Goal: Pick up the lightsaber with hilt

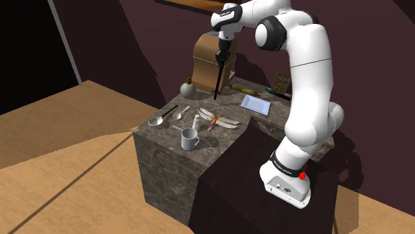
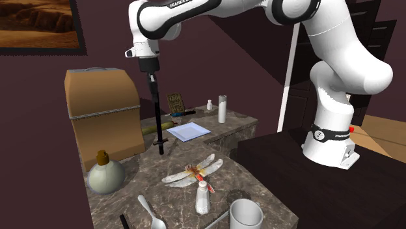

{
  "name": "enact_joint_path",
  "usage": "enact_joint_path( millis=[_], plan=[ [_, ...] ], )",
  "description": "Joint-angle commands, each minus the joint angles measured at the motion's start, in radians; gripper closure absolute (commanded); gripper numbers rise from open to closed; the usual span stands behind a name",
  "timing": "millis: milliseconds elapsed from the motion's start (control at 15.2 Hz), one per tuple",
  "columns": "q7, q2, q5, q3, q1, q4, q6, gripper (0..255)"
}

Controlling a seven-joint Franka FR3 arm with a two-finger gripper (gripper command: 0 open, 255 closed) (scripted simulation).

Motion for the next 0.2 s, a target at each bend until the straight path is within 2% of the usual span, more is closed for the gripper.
enact_joint_path(
  millis=[0, 132],
  plan=[
    [0.001, -0.009, -0.003, -0.002, 0.000, 0.014, -0.023, 255],
    [0.002, -0.010, -0.003, -0.002, 0.000, 0.015, -0.024, 255]
  ],
)
